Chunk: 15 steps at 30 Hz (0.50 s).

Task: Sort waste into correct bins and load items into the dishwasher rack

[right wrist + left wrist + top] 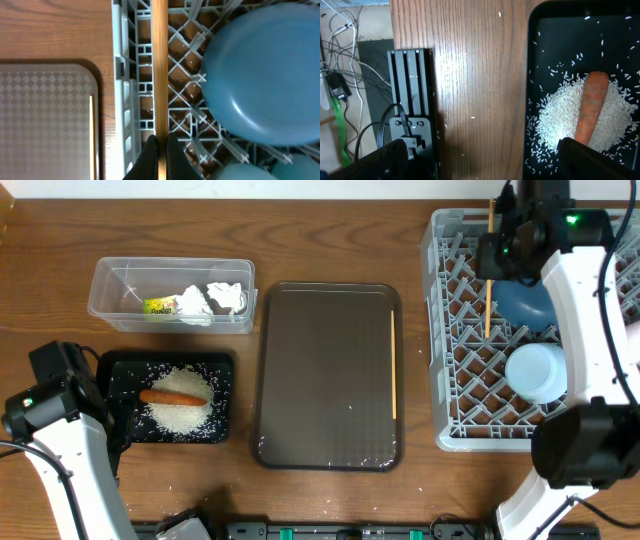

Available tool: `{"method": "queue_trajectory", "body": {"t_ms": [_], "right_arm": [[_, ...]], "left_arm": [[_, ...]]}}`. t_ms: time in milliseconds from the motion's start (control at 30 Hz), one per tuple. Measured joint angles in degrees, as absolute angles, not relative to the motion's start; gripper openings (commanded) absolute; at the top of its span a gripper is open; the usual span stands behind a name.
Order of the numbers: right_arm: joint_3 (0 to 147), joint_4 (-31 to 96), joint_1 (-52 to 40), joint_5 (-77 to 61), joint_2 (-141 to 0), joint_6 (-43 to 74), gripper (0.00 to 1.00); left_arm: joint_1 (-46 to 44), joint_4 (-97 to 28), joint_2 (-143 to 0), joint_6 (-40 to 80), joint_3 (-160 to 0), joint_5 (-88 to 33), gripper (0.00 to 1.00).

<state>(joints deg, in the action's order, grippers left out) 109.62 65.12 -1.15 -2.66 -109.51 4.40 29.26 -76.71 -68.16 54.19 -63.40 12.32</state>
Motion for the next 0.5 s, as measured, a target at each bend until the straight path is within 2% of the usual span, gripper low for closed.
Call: {"method": "queue_trajectory", "body": {"t_ms": [233, 367, 400, 433, 500], "right_arm": [[108.9, 63.6, -0.8, -8.0, -114.9, 1.8, 0.02], [108.4, 63.6, -1.6, -9.1, -116.9, 1.5, 0.11], [108.3, 63.5, -2.0, -9.3, -117.1, 1.4, 0.17], [108.3, 63.5, -2.3, -9.5, -117.2, 1.5, 0.29], [108.2, 63.2, -2.9, -9.6, -117.3, 1.4, 0.59]], "left_arm": [[29.3, -76.7, -68.2, 54.2, -63.4, 12.3, 0.98], [29.3, -76.7, -68.2, 54.2, -63.4, 12.3, 0.98], [29.3, -76.7, -68.2, 54.2, -63.4, 12.3, 0.98], [29.3, -76.7, -68.2, 54.2, -63.4, 12.3, 0.98], [29.3, -76.7, -68.2, 54.2, -63.4, 12.3, 0.98]]}}
